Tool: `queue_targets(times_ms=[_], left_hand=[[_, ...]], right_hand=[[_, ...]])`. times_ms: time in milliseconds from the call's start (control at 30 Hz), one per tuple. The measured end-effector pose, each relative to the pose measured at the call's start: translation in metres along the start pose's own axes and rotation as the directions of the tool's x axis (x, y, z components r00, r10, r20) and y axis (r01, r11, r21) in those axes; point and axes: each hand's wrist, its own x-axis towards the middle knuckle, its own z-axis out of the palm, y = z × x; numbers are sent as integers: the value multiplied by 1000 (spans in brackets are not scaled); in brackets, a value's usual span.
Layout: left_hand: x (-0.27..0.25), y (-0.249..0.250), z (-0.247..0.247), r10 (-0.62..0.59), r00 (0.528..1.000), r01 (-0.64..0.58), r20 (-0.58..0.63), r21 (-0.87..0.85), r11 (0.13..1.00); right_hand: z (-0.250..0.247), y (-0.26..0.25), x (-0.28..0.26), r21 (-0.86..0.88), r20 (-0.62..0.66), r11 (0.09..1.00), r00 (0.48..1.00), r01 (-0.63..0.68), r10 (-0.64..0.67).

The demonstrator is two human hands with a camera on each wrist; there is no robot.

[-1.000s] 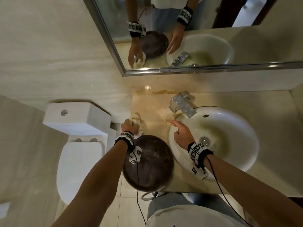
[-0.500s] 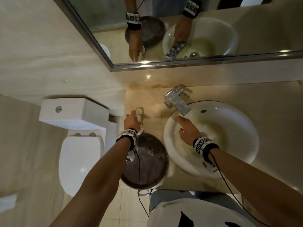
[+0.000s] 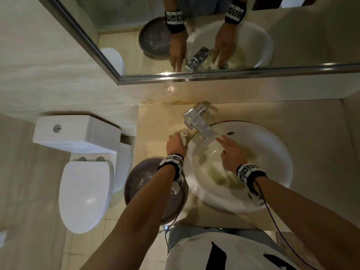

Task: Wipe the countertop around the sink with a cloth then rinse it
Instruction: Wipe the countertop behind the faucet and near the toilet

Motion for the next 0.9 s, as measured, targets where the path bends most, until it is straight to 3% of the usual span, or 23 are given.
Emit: queue_targets(times_ms=[100, 233, 500, 767, 900], left_hand=[[3, -6, -7, -16, 1000, 13, -23, -133, 991], [-7, -17, -28, -63, 985, 16, -159, -280, 960], [10, -71, -100, -117, 937, 32, -329, -254, 967], [45, -107, -101, -288, 934, 251, -211, -186, 950], [59, -107, -85, -320, 925, 281, -204, -197, 939]], right_hand=[[-2, -1, -5, 22, -19, 1000, 1000, 6, -5], [-2, -6, -7, 24, -18, 1000, 1000, -4, 5], [10, -30, 3, 52, -3, 999, 1000, 10, -10], [21, -25, -9, 58, -3, 997, 999, -42, 42], [22, -14, -14, 37, 9, 998, 999, -45, 44]])
